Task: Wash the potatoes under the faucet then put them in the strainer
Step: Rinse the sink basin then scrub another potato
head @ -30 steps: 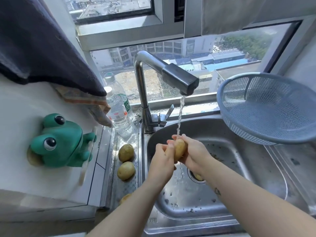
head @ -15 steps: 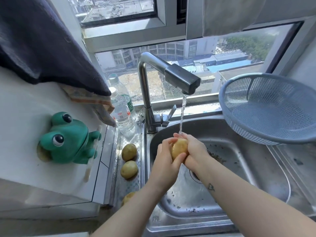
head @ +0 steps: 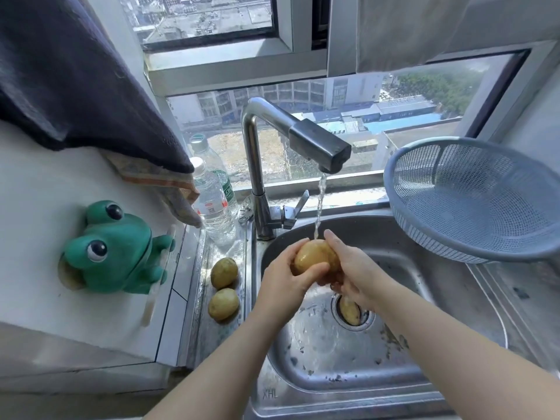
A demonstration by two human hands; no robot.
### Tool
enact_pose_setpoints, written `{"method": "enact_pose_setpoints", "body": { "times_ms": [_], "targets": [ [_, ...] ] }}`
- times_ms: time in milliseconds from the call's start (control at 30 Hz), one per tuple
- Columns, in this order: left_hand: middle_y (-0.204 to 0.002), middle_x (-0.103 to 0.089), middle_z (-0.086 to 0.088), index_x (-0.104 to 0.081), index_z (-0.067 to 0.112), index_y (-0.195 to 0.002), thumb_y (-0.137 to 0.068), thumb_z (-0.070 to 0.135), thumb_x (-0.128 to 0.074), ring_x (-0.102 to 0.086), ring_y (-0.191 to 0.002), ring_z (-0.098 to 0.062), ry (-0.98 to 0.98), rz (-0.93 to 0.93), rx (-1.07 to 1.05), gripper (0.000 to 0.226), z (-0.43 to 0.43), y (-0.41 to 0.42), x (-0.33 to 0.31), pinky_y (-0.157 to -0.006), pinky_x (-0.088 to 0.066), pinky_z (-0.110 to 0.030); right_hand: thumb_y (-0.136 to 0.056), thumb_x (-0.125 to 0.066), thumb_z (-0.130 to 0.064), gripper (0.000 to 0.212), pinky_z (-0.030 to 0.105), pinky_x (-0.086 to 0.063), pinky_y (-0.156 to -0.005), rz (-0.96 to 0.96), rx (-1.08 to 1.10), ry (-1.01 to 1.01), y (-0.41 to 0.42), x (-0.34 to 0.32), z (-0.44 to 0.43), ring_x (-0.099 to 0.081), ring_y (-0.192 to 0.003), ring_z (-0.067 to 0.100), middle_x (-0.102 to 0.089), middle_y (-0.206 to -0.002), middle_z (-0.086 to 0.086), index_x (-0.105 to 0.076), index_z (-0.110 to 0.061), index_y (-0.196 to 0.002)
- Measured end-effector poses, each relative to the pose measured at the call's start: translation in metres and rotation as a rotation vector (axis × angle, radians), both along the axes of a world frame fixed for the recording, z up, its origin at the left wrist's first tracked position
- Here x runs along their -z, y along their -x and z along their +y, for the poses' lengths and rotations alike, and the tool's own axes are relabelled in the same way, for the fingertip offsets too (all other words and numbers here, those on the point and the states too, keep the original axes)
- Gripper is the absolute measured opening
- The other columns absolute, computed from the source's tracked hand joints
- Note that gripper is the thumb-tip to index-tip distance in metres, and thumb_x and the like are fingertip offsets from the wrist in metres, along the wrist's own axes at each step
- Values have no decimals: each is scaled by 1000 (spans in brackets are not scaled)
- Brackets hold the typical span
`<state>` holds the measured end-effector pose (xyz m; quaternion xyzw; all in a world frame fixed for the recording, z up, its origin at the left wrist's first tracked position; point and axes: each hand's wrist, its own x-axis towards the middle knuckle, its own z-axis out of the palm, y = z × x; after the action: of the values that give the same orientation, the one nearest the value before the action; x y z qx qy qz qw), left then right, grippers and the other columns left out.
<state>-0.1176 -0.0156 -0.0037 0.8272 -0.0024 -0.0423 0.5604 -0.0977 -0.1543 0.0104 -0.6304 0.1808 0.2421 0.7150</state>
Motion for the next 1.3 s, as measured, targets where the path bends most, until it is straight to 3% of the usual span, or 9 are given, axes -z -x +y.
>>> {"method": "enact_pose_setpoints", "body": {
  "times_ms": [233, 333, 467, 700, 833, 933, 1033, 1200, 1300],
  "targets": [
    [-98, -66, -13, -59, 9, -108, -92, 30, -59, -66, -91, -27, 735, 327, -284, 26, -37, -12, -1, -69, -54, -36, -98, -44, -32, 29, 25, -53, -59, -169, 48, -130, 19, -8, 4, -67, -74, 19, -69, -91, 9, -66, -16, -110],
    [-75, -61, -7, -57, 11, -88, -92, 35, -59, -63, -68, -19, 838, 396, -375, 24, -47, -16, -4, -54, -50, -28, -95, -51, -23, 21, 24, -57, -66, -251, 58, -89, 26, -12, 5, -69, -94, 18, -71, -105, 5, -67, -25, -109],
    [-58, -55, -2, -55, 14, -72, -90, 39, -54, -55, -55, -17, 916, 609, -510, 30, -51, -26, -11, -55, -46, -27, -87, -65, -13, 33, 10, -48, -61, -391, 98, 37, 34, -9, 3, -66, -79, -4, -70, -99, -6, -62, -22, -119],
    [-122, -57, -23, -46, 0, -130, -98, 52, -36, -60, -101, -37, 1170, 910, -483, 62, -39, -32, -13, -72, -50, -51, -74, -77, -27, 43, 17, -43, -97, -766, -95, 638, 29, 8, -9, -57, -111, -3, -63, -124, -13, -68, -28, -116],
    [-111, -64, -27, -52, -8, -121, -99, 56, -30, -62, -101, -36, 1266, 892, -470, 71, -36, -25, -10, -75, -51, -44, -85, -39, -53, 53, 27, -31, -96, -887, -184, 944, 29, 8, 2, -50, -114, 11, -63, -125, -13, -61, -28, -125],
    [-112, -68, -19, -57, -1, -124, -102, 47, -30, -65, -104, -30, 1271, 873, -430, 60, -34, -16, -5, -78, -55, -38, -86, -15, -52, 64, 32, -28, -103, -792, -351, 1009, 21, 1, 15, -42, -125, 13, -62, -126, -12, -61, -29, -124],
    [-100, -66, -12, -60, 4, -111, -101, 37, -36, -63, -93, -25, 1137, 839, -447, 42, -38, -12, -9, -69, -54, -34, -94, -26, -36, 43, 39, -41, -97, -608, -498, 949, 4, -8, 23, -56, -108, 20, -67, -111, -1, -66, -24, -101],
    [-60, -48, -9, -47, 11, -78, -102, 36, -31, -54, -60, -16, 878, 793, -467, 38, -47, -13, -15, -51, -51, -23, -99, -35, -24, 39, 38, -43, -94, -122, -520, 574, -16, -20, 26, -52, -116, 39, -58, -123, 24, -58, 2, -116],
    [-82, -61, -15, -57, 10, -91, -100, 45, -37, -59, -75, -25, 746, 847, -425, 41, -43, -13, -13, -54, -52, -31, -101, -39, -24, 33, 34, -42, -98, -35, -410, 435, -16, -11, 17, -56, -111, 28, -61, -117, 14, -62, -5, -114]
  ]
}}
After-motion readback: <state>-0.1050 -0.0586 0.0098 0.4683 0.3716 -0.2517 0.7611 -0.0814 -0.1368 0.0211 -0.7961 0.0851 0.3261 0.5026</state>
